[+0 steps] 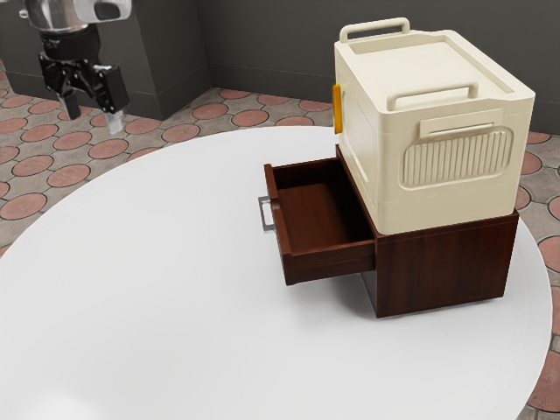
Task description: Push the drawer handle with one arm to close the drawer
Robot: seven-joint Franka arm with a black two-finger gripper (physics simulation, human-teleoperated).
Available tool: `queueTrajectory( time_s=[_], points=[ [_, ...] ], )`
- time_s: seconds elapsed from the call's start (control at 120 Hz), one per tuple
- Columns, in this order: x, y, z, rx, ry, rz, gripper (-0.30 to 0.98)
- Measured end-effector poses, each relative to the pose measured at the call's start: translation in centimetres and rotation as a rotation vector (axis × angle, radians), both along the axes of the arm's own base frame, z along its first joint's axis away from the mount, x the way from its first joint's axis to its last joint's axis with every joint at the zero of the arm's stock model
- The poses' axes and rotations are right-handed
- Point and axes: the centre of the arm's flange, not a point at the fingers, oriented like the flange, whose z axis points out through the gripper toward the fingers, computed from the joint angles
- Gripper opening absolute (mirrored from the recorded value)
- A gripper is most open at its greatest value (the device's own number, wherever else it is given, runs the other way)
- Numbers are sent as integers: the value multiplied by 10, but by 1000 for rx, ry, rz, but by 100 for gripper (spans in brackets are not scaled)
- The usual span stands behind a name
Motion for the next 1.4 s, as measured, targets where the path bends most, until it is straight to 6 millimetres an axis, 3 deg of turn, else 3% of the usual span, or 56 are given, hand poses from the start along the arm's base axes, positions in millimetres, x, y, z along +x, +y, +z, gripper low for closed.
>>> queueTrajectory(
  time_s=[0.083, 0.133, 0.2, 0.283, 0.392, 0.467, 0.558, 0.642, 0.85, 1.017, 1.15, 1.4],
  points=[
    [-16, -8, -1, 1, 6, -23, 69],
    [-17, -21, -30, 5, 61, -54, 69],
    [-22, -45, -50, 13, 91, -109, 69],
    [-24, -52, -107, 23, 192, -114, 51],
    [-13, -44, -199, 37, 255, -137, 23],
    [1, -45, -241, 43, 222, -192, 11],
    [26, -49, -270, 44, 142, -271, 2],
    [53, -53, -284, 44, 49, -332, -3],
    [112, -56, -284, 58, -140, -430, -8],
    [128, -21, -292, 75, -197, -449, -9],
    [146, -30, -297, 83, -225, -529, -10],
    [168, -40, -328, 83, -224, -645, -10]
  ],
)
